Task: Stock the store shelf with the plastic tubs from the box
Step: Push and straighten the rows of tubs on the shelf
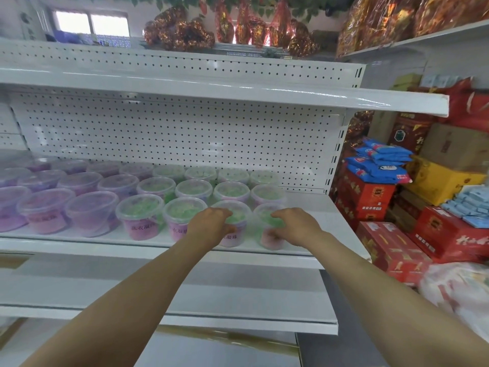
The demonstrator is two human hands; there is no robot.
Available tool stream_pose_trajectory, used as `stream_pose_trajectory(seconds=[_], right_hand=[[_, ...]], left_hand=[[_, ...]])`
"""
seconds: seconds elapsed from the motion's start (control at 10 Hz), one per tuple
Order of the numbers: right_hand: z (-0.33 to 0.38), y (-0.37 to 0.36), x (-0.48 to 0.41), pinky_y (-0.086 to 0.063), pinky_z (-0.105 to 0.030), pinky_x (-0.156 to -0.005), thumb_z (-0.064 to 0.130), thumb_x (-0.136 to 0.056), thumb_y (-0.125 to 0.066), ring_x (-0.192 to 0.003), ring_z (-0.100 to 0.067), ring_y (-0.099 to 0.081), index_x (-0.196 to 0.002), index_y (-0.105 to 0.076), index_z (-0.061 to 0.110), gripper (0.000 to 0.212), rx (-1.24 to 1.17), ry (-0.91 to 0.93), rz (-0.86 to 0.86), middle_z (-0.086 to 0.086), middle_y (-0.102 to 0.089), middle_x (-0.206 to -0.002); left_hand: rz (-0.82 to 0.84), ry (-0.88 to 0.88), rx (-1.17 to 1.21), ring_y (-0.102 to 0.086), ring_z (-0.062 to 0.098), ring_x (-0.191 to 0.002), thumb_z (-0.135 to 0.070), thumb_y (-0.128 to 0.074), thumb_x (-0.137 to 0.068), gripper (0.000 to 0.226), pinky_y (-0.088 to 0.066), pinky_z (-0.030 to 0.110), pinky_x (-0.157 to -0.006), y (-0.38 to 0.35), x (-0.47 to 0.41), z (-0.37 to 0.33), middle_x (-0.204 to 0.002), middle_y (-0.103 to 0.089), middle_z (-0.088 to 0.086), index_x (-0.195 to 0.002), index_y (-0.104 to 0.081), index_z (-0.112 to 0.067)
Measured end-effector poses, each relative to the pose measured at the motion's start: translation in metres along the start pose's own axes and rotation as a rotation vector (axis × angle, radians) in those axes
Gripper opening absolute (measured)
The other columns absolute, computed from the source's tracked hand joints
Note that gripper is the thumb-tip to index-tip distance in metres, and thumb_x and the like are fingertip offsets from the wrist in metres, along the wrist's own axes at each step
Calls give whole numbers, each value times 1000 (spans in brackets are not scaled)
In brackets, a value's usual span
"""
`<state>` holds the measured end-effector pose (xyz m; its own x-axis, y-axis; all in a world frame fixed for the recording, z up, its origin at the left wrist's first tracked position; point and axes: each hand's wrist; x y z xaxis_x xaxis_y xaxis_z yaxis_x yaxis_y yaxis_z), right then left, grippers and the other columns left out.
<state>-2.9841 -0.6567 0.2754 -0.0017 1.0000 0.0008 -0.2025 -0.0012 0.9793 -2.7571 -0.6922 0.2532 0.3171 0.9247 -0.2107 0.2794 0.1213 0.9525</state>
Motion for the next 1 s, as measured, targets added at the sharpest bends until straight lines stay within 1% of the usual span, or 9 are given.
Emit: stream_pose_trajectory(seconds=[0.2, 0.3, 0.4, 0.7, 0.8, 0.9, 1.0], right_hand=[[-2, -2, -7, -45, -34, -95, 50, -86, -65, -128, -23, -52, -142, -49, 36, 60, -22, -13, -2, -1, -52, -143], [0, -4, -7, -46, -33, -91, 52, -86, -64, -124, -21, -54, -140, -51, 38, 58, 0, -26, -30, 1, -56, -139], [1, -7, -6, -47, -32, -86, 51, -86, -62, -120, -22, -57, -139, -52, 39, 55, 26, -28, -62, 0, -59, -134], [7, -11, -5, -49, -32, -79, 50, -88, -60, -109, -25, -61, -130, -60, 35, 45, 74, -35, -96, -3, -64, -122], [9, -13, -4, -48, -31, -74, 50, -88, -58, -101, -26, -63, -121, -64, 29, 39, 89, -39, -117, -4, -65, -114], [10, -19, -3, -46, -31, -71, 48, -91, -54, -100, -28, -62, -115, -65, 21, 38, 93, -26, -127, -6, -66, -113], [15, -19, 1, -48, -32, -77, 46, -93, -52, -107, -28, -61, -125, -60, 20, 42, 64, -18, -114, -6, -63, -122]], left_hand=[[-23, -5, -15, -57, 23, -115, -47, -59, -89, 46, -49, 36, -91, -2, -2, 0, -125, -63, 3, -130, -56, -26], [-48, -10, -22, -59, 24, -110, -46, -60, -88, 44, -50, 35, -88, -3, -2, -1, -118, -66, 5, -127, -59, -24], [-59, -18, -24, -60, 25, -109, -45, -61, -88, 44, -49, 34, -87, -3, -2, -1, -116, -67, 6, -126, -60, -23], [-46, 0, -9, -59, 26, -111, -43, -61, -88, 41, -50, 37, -89, -5, -2, -2, -118, -66, 7, -124, -61, -23], [-39, 12, -6, -58, 26, -111, -42, -60, -89, 40, -50, 37, -89, -4, 0, -4, -118, -65, 7, -124, -61, -22], [-32, 15, 6, -58, 27, -111, -39, -60, -90, 39, -50, 37, -88, -5, 2, -7, -118, -65, 9, -124, -60, -20], [-22, -4, -18, -54, 26, -119, -37, -60, -90, 43, -46, 36, -94, -2, 7, -10, -129, -59, 8, -129, -56, -17]])
Point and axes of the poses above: each hand's wrist, its own x-axis away from the middle knuckle, its own y-axis out of the back of the hand, z = x × y
